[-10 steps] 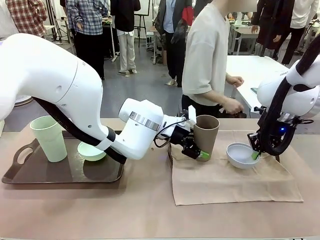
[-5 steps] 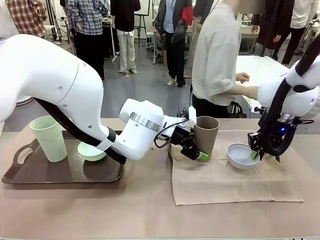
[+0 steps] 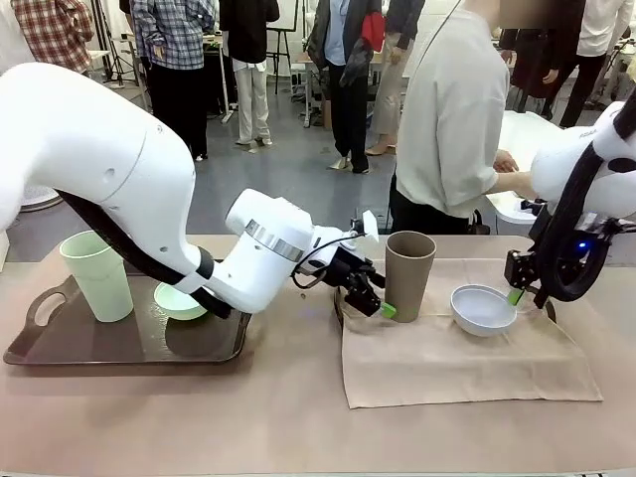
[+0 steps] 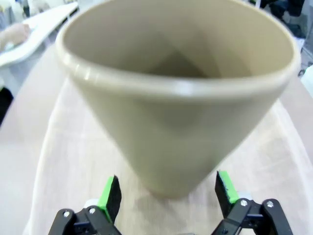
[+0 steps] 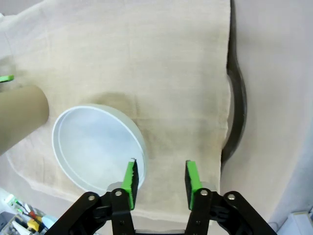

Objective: Set up a tray with a mat and arrange the tableware.
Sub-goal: Place the Picnic Bowl and Reusable plastic cup back onto the Handle tray in front of the human's position.

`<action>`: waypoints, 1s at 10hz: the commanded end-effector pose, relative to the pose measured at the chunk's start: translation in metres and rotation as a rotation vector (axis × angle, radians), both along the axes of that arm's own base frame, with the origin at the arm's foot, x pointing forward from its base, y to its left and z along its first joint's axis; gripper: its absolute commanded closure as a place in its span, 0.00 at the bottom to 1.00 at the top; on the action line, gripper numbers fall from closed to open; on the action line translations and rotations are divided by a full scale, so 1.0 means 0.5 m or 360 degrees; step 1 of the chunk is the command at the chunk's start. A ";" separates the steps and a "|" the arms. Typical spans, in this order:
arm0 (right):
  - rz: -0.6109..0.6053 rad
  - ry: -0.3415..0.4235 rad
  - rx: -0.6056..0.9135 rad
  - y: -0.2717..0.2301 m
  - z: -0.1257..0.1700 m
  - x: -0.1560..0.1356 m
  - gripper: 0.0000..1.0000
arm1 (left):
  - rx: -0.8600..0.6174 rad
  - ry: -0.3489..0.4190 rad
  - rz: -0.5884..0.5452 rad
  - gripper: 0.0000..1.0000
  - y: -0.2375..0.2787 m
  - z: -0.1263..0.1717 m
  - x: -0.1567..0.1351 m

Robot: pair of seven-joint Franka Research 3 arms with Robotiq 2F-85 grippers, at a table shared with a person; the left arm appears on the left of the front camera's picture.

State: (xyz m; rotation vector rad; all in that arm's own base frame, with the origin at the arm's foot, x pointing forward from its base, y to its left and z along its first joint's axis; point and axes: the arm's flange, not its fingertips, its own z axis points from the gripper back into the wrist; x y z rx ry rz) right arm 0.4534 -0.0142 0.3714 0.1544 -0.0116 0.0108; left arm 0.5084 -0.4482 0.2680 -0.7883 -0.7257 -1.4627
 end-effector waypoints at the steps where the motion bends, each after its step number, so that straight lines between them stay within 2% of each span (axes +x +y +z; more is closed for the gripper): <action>1: 0.0036 -0.0011 -0.0008 -0.017 0.020 -0.028 0.00 | 0.0161 0.0155 0.0004 0.00 0.040 0.054 -0.016; 3: 0.0050 -0.0022 -0.0010 -0.023 0.050 -0.051 0.00 | 0.0472 0.0244 0.0084 0.00 0.089 0.144 -0.047; 4: 0.0056 -0.0046 -0.0021 -0.023 0.066 -0.061 0.00 | 0.0651 0.0170 0.0225 0.00 0.111 0.216 -0.086; 6: 0.0092 -0.0080 -0.0044 -0.008 0.094 -0.070 0.00 | 0.0776 0.0030 0.0290 0.00 0.144 0.311 -0.133; 7: 0.0103 -0.0095 -0.0065 0.001 0.109 -0.074 0.00 | 0.0916 0.0103 0.0288 0.00 0.158 0.359 -0.149; 10: 0.0127 -0.0148 -0.0097 0.015 0.163 -0.101 0.00 | 0.1313 0.0042 0.0508 0.00 0.156 0.455 -0.183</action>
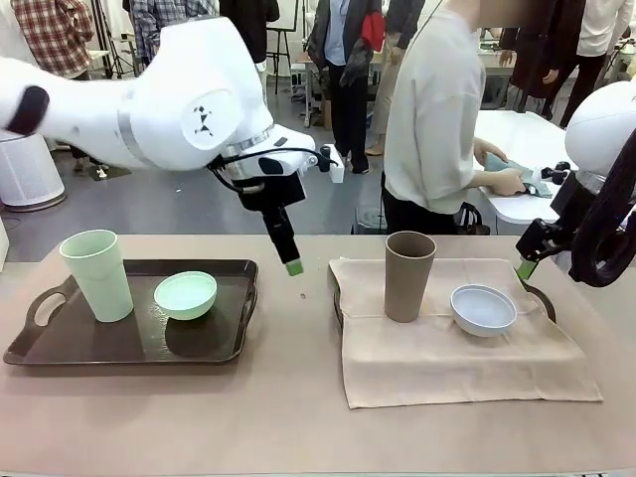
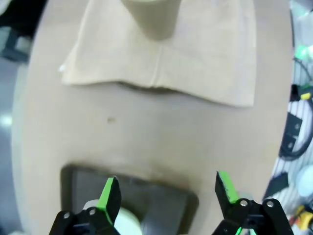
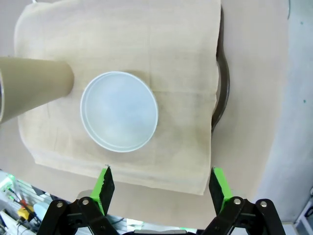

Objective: Set up a tray with a mat and arrange the tableware.
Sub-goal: Place the Picnic Bowl and Reusable plastic cup back onto the Handle tray in front of the human's position, then pick up the Picnic Bowl and Reusable plastic cup from the Handle tray in front of the human's position and hold them in the air.

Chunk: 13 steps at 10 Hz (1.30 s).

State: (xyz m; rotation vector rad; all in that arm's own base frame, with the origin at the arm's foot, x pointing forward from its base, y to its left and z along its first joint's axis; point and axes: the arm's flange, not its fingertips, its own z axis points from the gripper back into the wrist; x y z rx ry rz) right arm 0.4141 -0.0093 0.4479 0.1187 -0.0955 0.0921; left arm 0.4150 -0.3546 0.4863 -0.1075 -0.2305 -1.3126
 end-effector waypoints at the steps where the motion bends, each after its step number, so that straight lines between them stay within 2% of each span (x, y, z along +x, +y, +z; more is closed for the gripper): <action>1: 0.0009 -0.0026 -0.0030 0.007 0.026 -0.025 0.00 | 0.0240 0.0007 0.0127 0.00 -0.036 0.041 0.007; 3: 0.0014 -0.0028 -0.0005 0.008 0.032 -0.030 0.00 | 0.0395 0.0027 0.0366 0.00 -0.049 0.060 -0.002; 5: 0.0014 -0.0004 0.0011 0.003 0.021 -0.016 0.00 | 0.0473 -0.0055 0.0628 0.00 -0.025 0.039 0.011; 6: 0.0029 0.0009 0.0013 -0.001 0.017 -0.007 0.00 | 0.0377 -0.0020 0.0365 0.00 -0.021 0.058 -0.010; 7: 0.0010 -0.0028 0.0005 0.003 0.036 -0.021 0.00 | 0.0377 -0.0020 0.0365 0.00 -0.021 0.058 -0.010; 13: 0.0010 -0.0028 0.0005 0.003 0.036 -0.021 0.00 | 0.0377 -0.0020 0.0365 0.00 -0.021 0.058 -0.010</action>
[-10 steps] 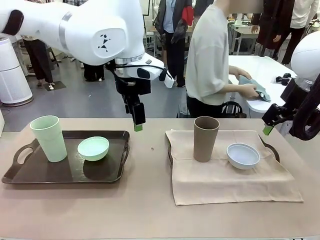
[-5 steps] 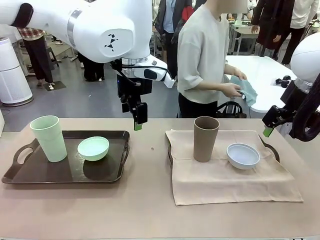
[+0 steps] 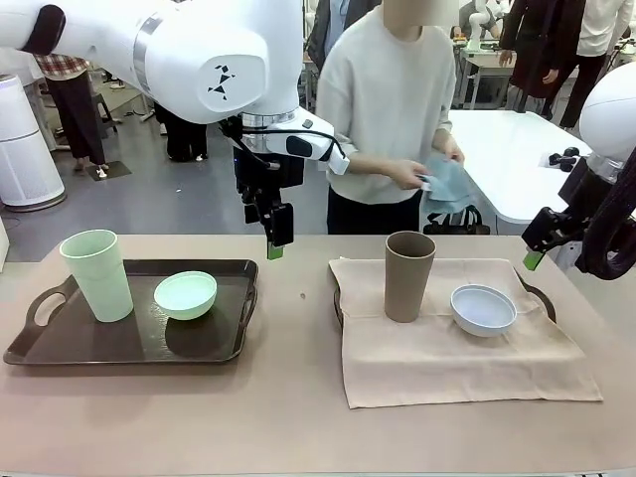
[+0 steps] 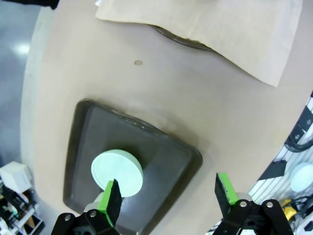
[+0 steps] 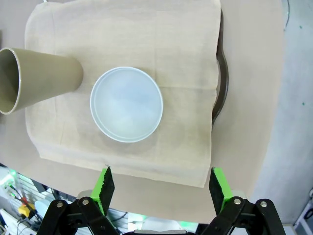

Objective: Set up a tray with a mat and arrange the tableware.
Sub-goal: Pick up the Picnic Bowl and Reusable plastic cup from the Handle tray in front of the human's position and hold them in the air.

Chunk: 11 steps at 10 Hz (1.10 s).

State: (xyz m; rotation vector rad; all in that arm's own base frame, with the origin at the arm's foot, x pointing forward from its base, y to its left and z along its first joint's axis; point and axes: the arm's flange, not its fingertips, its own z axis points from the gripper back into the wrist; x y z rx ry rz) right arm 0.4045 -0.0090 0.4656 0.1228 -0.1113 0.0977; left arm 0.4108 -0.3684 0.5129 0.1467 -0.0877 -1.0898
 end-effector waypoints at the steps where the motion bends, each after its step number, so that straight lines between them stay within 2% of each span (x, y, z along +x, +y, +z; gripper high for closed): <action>1: 0.0003 -0.0002 -0.0002 0.002 0.001 -0.002 0.00 | -0.0030 0.0011 -0.0023 0.00 0.007 0.005 -0.002; 5: 0.0000 0.0000 0.0000 0.000 0.000 0.000 0.00 | 0.0000 0.0000 0.0000 0.00 0.000 0.000 0.000; 6: -0.0164 -0.0055 0.0017 -0.008 0.022 -0.017 0.00 | -0.0002 -0.0011 0.0234 0.00 0.047 0.038 -0.007; 7: -0.0258 -0.0096 0.0001 -0.034 0.025 -0.025 0.00 | -0.0018 0.0094 0.0403 0.00 0.127 0.042 0.003; 8: -0.0242 -0.0098 -0.0007 -0.049 0.019 -0.043 0.00 | -0.0046 0.0217 0.0630 0.00 0.230 0.029 0.016; 10: -0.0131 -0.0132 0.0027 -0.070 0.026 -0.088 0.00 | -0.0196 0.0402 0.0786 0.00 0.387 0.003 0.015; 11: -0.0145 -0.0159 0.0056 -0.092 0.043 -0.105 0.00 | -0.0275 0.0456 0.0893 0.00 0.460 -0.007 0.021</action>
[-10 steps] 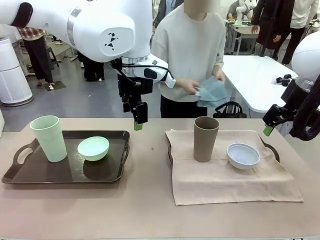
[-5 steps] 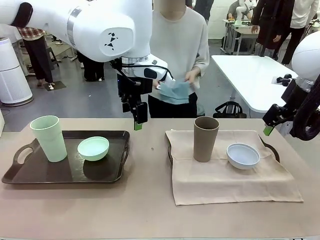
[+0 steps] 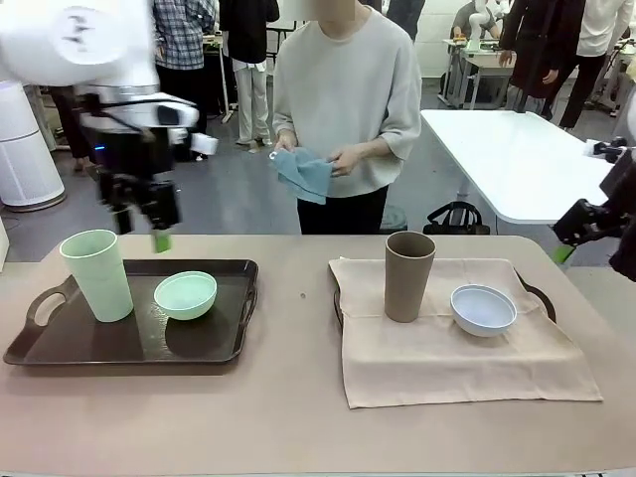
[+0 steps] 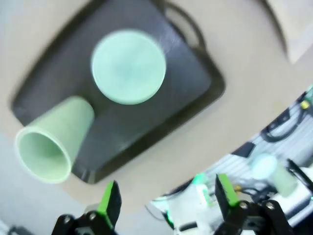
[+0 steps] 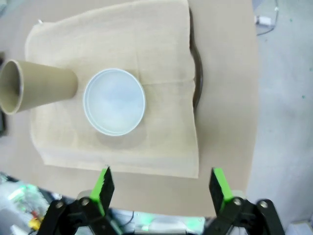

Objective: Set up a tray with a mat and arrange the tableware.
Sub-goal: Pick up the Picnic Bowl and Reusable plastic cup from the Handle tray in front of the human's position and hold them in the air.

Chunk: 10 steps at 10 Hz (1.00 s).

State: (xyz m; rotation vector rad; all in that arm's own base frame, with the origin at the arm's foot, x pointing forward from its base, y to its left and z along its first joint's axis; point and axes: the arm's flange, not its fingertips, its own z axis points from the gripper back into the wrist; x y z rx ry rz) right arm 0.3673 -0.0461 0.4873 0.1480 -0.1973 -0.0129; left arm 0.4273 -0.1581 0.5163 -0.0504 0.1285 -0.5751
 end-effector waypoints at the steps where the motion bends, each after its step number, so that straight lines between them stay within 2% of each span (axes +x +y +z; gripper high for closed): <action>1: 0.0031 -0.0064 0.0021 -0.038 0.014 -0.050 0.00 | -0.0204 0.0025 0.0238 0.00 0.120 -0.019 -0.005; 3: -0.0008 -0.0062 0.0030 -0.072 0.012 -0.073 0.00 | -0.0260 -0.0018 0.0399 0.00 0.211 -0.017 -0.027; 5: -0.0027 -0.0055 0.0050 -0.080 0.001 -0.070 0.00 | -0.0203 -0.0085 0.0473 0.00 0.255 0.009 -0.051; 6: -0.0053 -0.0041 0.0035 -0.067 -0.004 -0.063 0.00 | -0.0119 -0.0151 0.0432 0.00 0.250 0.018 -0.066; 7: -0.0050 -0.0070 0.0076 -0.080 0.022 -0.069 0.00 | -0.0224 -0.0011 0.0444 0.00 0.266 0.008 -0.027; 8: -0.0050 -0.0070 0.0076 -0.080 0.022 -0.069 0.00 | -0.0224 -0.0011 0.0444 0.00 0.266 0.008 -0.027; 9: -0.0049 -0.0056 0.0077 -0.078 0.015 -0.069 0.00 | -0.0203 -0.0068 0.0434 0.00 0.267 0.031 -0.047; 10: -0.0047 -0.0062 0.0314 -0.111 0.034 -0.070 0.00 | -0.0414 -0.0124 0.0472 0.00 0.296 0.028 -0.060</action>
